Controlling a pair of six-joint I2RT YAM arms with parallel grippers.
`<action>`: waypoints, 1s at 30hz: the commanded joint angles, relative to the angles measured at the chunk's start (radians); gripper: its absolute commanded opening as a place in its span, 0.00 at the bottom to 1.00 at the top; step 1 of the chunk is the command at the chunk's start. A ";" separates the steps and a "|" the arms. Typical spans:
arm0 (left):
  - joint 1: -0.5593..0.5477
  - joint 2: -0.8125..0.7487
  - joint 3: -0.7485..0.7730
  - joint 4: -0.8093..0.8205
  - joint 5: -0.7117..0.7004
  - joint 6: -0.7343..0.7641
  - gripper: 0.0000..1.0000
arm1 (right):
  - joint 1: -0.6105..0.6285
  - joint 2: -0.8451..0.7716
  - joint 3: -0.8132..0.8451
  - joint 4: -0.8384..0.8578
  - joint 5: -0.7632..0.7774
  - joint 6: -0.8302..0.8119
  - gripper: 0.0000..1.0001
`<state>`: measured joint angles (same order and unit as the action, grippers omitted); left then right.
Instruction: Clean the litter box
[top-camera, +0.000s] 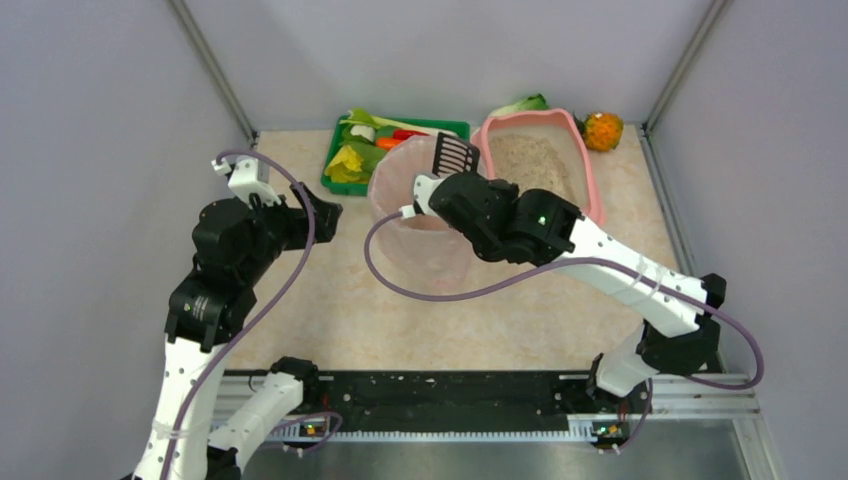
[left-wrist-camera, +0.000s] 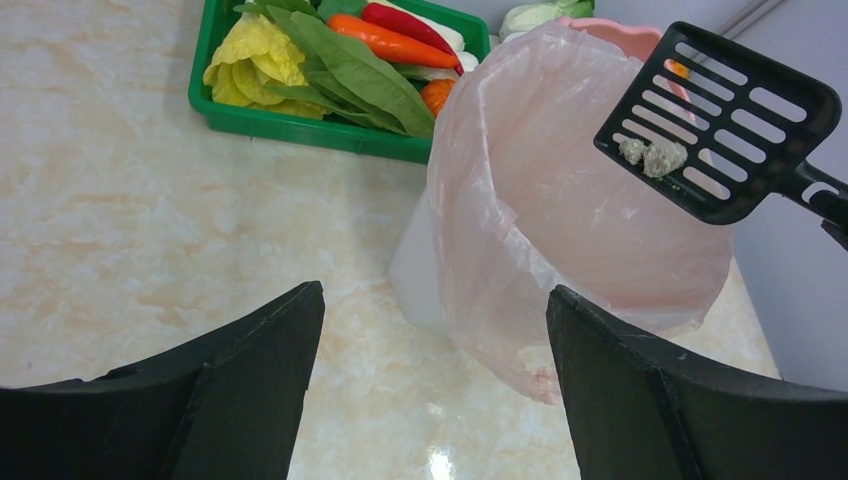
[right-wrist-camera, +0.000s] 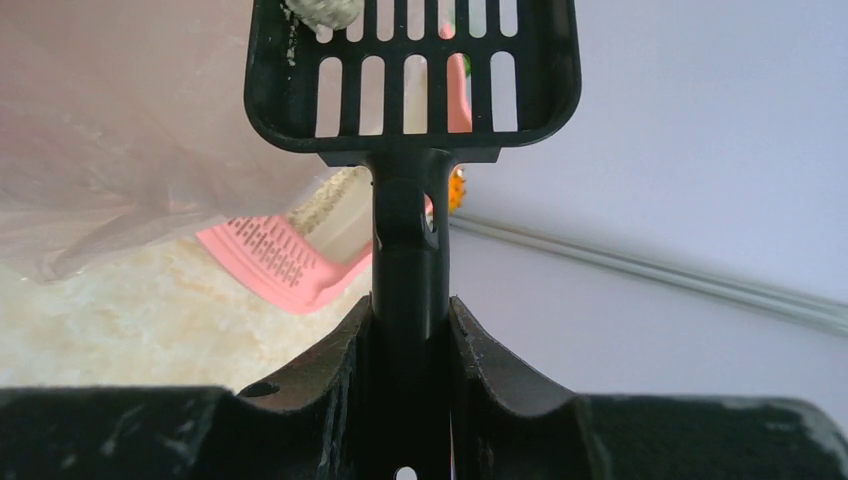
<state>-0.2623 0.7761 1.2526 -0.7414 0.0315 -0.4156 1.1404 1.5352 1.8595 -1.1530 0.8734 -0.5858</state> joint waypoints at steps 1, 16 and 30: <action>0.000 -0.007 -0.003 0.034 -0.017 0.016 0.87 | 0.027 0.009 -0.004 0.060 0.133 -0.104 0.00; 0.000 -0.038 -0.009 0.026 -0.062 0.039 0.87 | 0.079 -0.011 -0.093 0.232 0.121 -0.554 0.00; 0.000 -0.040 -0.008 0.024 -0.064 0.047 0.87 | 0.080 -0.033 -0.143 0.321 0.174 -0.654 0.00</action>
<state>-0.2623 0.7418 1.2449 -0.7418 -0.0242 -0.3885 1.2079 1.5436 1.7447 -0.8822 1.0065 -1.2160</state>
